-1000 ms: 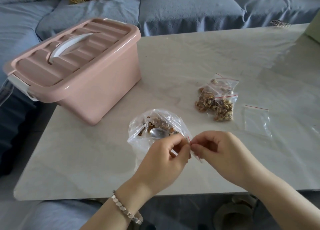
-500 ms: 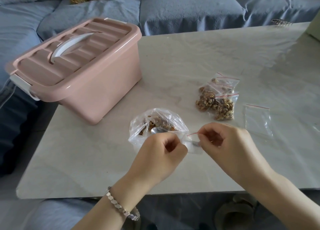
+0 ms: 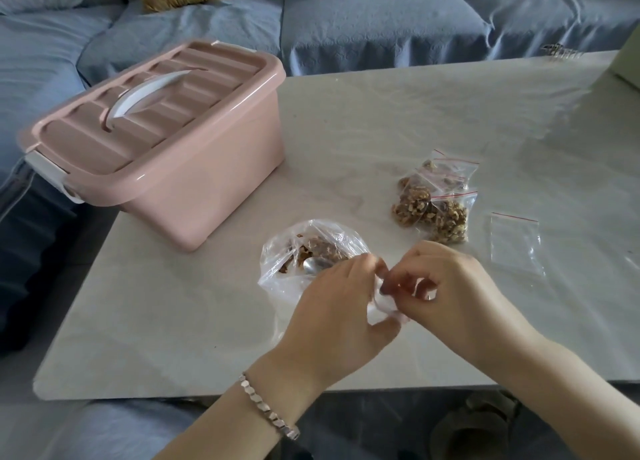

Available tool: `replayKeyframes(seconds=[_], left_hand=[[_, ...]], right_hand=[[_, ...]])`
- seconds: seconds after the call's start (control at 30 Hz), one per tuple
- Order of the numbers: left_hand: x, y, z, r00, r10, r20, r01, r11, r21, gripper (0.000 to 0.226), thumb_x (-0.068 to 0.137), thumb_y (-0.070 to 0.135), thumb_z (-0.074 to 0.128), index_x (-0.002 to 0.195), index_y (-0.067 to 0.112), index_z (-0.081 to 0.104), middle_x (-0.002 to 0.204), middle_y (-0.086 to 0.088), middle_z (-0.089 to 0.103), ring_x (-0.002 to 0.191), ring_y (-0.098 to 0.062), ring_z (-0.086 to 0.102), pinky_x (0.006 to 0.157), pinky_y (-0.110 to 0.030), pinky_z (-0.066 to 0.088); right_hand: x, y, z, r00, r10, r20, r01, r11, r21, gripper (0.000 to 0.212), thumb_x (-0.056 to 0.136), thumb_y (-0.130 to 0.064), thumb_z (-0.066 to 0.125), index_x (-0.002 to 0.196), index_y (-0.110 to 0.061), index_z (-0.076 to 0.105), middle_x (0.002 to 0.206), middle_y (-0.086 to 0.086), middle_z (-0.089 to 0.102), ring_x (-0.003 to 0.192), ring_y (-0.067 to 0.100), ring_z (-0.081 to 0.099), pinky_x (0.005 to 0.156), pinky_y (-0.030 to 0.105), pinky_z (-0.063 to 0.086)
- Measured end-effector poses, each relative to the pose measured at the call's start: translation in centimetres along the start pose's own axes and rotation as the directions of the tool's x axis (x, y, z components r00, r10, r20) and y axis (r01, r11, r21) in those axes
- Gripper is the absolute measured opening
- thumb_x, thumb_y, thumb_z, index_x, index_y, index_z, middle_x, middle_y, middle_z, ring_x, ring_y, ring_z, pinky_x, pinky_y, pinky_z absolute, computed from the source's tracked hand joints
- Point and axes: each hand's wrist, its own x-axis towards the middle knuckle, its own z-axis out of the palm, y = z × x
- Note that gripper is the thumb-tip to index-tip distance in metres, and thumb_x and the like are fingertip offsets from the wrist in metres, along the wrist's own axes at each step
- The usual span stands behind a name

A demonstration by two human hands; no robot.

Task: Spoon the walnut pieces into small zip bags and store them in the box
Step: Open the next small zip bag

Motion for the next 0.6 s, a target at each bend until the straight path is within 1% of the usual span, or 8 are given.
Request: replayKeyframes(seconds=[0.07,0.17,0.23,0.3,0.43,0.5,0.53,0.6], left_hand=[[0.1,-0.4,0.5,1.0,0.024,0.015,-0.024,0.999,0.037,0.026,0.072,0.036,0.058,0.086,0.022,0.041,0.082,0.016,0.044,0.08,-0.01,0.051,0.071,-0.017,0.034],[0.4,-0.9,0.7,0.998,-0.048,0.048,0.044,0.996,0.074,0.026,0.073,0.023,0.063,0.081,0.021,0.038,0.081,0.013,0.044,0.086,-0.013,0.044,0.075,-0.02,0.031],[0.6,-1.2,0.6,1.0,-0.014,0.0,0.014,0.992,0.128,0.016,0.073,0.029,0.056,0.078,0.019,0.043,0.078,0.012,0.049,0.079,-0.013,0.041,0.072,-0.022,0.032],[0.6,-1.3,0.8,0.998,0.028,-0.051,-0.019,0.985,0.172,0.02,0.067,0.036,0.046,0.077,0.018,0.046,0.072,0.014,0.046,0.072,-0.012,0.038,0.067,-0.023,0.035],[0.2,-1.6,1.2,0.993,0.054,-0.107,-0.022,0.96,0.277,0.046,0.06,0.046,0.046,0.096,0.019,0.053,0.088,0.012,0.059,0.087,-0.011,0.045,0.077,-0.026,0.04],[0.3,-1.8,1.4,0.989,0.091,-0.119,-0.049,0.948,0.316,0.052,0.062,0.046,0.047,0.105,0.016,0.053,0.098,0.007,0.062,0.096,-0.012,0.049,0.085,-0.026,0.037],[0.3,-1.8,1.5,0.986,0.111,-0.127,-0.064,0.943,0.327,0.05,0.064,0.043,0.048,0.104,0.015,0.053,0.098,0.005,0.063,0.095,-0.014,0.053,0.087,-0.027,0.036],[0.4,-2.0,1.6,0.979,0.135,-0.149,-0.078,0.938,0.338,0.043,0.065,0.039,0.05,0.101,0.014,0.054,0.09,0.004,0.065,0.087,-0.017,0.061,0.085,-0.027,0.037]], right_hand=[[0.1,-0.1,0.2,0.999,-0.004,0.036,0.006,0.999,-0.045,0.027,0.078,0.0,0.063,0.082,-0.024,0.074,0.078,-0.011,0.054,0.082,0.003,0.049,0.067,0.015,0.041],[-0.1,-0.6,0.2,0.982,0.07,0.176,-0.08,0.996,0.048,0.031,0.083,-0.007,0.053,0.092,-0.03,0.071,0.086,-0.013,0.06,0.076,0.003,0.054,0.07,0.016,0.044],[-0.2,-0.9,0.2,0.959,0.115,0.257,-0.157,0.976,0.152,0.025,0.085,-0.013,0.052,0.087,-0.03,0.07,0.083,-0.011,0.066,0.064,0.007,0.056,0.067,0.02,0.047],[-0.2,-0.9,0.1,0.948,0.127,0.292,-0.2,0.95,0.239,0.022,0.088,-0.015,0.052,0.09,-0.027,0.07,0.077,-0.013,0.068,0.057,-0.001,0.053,0.058,0.011,0.04],[-0.1,-0.4,0.1,0.907,0.13,0.4,-0.265,0.915,0.303,0.035,0.089,-0.021,0.053,0.105,-0.051,0.049,0.087,-0.024,0.071,0.072,-0.009,0.061,0.063,0.006,0.04],[-0.1,-0.2,0.4,0.888,0.139,0.439,-0.304,0.893,0.331,0.036,0.087,-0.024,0.057,0.116,-0.044,0.048,0.092,-0.017,0.072,0.083,0.002,0.066,0.076,0.018,0.05],[0.0,-0.1,0.5,0.887,0.131,0.443,-0.315,0.873,0.372,0.035,0.085,-0.025,0.06,0.116,-0.038,0.051,0.096,-0.008,0.073,0.093,0.018,0.067,0.085,0.035,0.052],[0.0,-0.4,0.4,0.89,0.09,0.446,-0.324,0.814,0.483,0.028,0.078,-0.024,0.06,0.105,-0.033,0.058,0.102,0.015,0.069,0.104,0.046,0.054,0.093,0.06,0.04]])
